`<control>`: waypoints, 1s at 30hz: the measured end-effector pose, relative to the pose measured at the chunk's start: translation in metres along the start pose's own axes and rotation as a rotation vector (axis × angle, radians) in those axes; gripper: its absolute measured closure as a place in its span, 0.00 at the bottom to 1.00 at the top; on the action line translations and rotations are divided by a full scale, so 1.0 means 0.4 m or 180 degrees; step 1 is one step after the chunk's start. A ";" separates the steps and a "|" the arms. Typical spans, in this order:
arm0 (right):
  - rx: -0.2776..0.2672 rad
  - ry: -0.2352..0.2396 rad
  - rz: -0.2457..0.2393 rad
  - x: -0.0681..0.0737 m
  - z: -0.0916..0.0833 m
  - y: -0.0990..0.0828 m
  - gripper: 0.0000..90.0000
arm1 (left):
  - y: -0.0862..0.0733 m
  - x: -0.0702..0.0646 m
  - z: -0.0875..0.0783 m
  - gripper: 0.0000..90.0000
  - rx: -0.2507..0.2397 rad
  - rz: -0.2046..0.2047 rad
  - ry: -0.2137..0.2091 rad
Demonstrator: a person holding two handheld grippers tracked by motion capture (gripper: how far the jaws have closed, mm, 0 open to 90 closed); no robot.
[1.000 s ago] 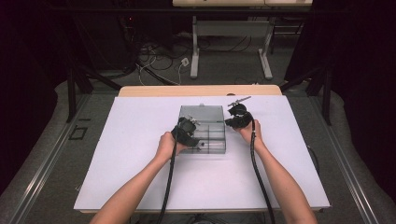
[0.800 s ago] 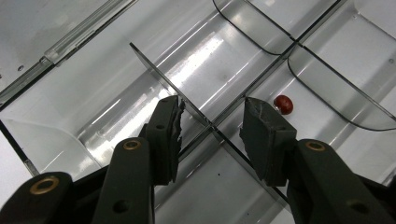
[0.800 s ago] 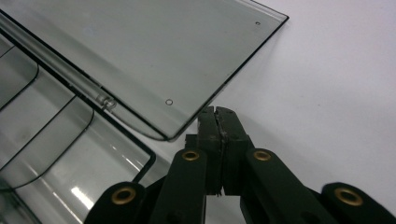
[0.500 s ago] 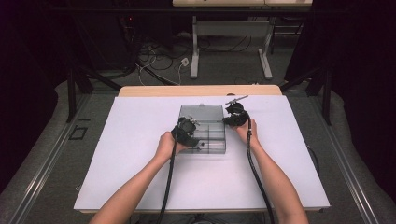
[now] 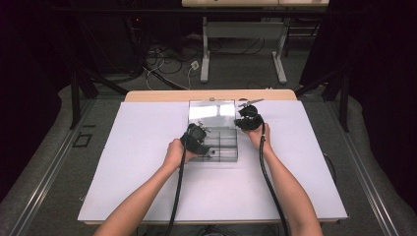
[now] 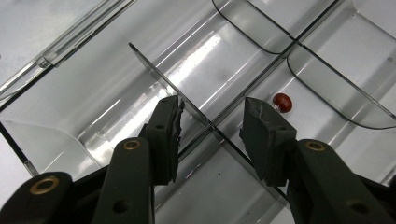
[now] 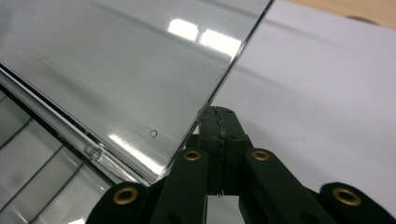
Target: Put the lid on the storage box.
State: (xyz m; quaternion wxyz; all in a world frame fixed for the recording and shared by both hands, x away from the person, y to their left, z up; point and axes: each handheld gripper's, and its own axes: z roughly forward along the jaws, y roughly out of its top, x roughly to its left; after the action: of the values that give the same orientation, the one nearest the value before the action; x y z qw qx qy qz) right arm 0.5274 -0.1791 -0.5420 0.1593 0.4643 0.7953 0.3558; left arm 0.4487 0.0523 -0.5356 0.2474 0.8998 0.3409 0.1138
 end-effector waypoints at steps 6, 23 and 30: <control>-0.0076 -0.0048 -0.0077 0.005 -0.004 0.003 1.00 | -0.001 0.000 0.000 0.63 -0.0011 -0.0006 0.0003; -0.0330 -0.0027 -0.0222 0.011 -0.050 0.020 1.00 | -0.003 0.001 0.001 0.62 -0.0054 -0.0046 -0.0033; -0.0325 0.0023 -0.0256 0.011 -0.059 0.022 1.00 | 0.005 0.005 0.003 0.52 0.0065 0.0028 -0.0167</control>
State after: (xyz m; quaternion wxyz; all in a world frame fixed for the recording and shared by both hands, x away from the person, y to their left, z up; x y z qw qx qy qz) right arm 0.5169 -0.1826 -0.5191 0.1941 0.4219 0.7946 0.3910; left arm 0.4516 0.0520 -0.5355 0.2466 0.9064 0.3314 0.0878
